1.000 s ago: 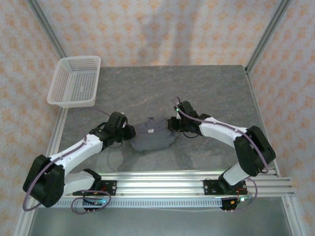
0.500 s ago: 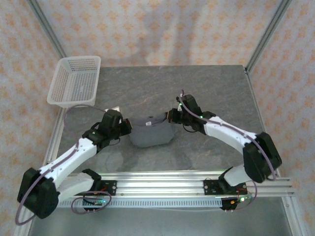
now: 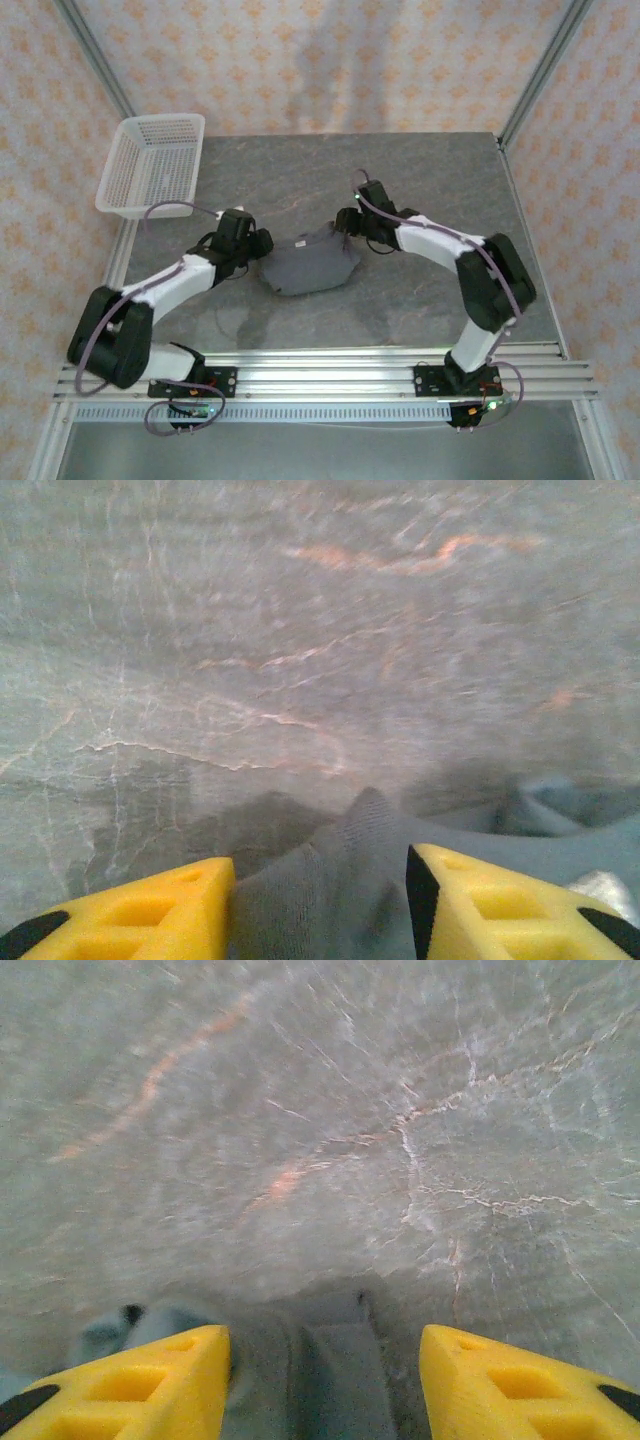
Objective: Fold the inside-out t-shirt
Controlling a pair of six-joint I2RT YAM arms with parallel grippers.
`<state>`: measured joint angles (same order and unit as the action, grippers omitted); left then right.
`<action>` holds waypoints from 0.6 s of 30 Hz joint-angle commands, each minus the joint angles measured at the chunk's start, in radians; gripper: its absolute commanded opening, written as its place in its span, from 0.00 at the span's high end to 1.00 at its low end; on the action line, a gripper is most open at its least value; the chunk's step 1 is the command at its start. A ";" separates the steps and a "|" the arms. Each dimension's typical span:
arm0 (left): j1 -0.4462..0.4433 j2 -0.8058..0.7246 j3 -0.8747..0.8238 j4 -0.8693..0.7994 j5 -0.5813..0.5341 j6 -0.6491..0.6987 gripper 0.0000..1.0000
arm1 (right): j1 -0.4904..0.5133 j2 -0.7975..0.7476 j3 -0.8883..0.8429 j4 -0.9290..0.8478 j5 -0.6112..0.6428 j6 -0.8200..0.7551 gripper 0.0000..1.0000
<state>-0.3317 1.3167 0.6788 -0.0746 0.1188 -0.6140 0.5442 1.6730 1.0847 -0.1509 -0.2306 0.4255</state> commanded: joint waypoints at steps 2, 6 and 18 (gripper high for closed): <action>-0.003 -0.221 0.038 -0.139 0.024 0.010 0.49 | 0.024 -0.198 -0.039 -0.046 -0.018 0.013 0.50; -0.076 -0.281 -0.001 -0.143 0.096 -0.070 0.63 | 0.125 -0.197 -0.088 -0.033 -0.021 0.092 0.66; -0.157 0.155 0.016 -0.155 0.017 -0.089 0.65 | 0.176 -0.044 -0.164 -0.127 0.229 0.096 0.70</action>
<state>-0.4950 1.4372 0.6525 -0.1585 0.1932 -0.7101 0.7212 1.6489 0.9054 -0.2283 -0.0414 0.5274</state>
